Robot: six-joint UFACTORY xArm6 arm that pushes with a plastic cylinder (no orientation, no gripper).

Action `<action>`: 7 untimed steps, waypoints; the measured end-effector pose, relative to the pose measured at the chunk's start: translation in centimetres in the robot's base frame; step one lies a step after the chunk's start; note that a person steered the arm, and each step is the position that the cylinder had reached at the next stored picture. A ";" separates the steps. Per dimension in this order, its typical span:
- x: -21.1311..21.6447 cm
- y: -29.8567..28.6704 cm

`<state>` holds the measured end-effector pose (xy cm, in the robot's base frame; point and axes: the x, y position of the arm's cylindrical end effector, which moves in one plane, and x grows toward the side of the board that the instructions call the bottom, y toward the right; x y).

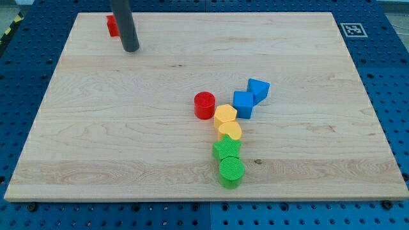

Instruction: Push your arm to the left of the red circle

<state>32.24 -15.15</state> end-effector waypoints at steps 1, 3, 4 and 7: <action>1.9 1.2; 3.5 2.6; 3.5 2.6; 7.9 6.4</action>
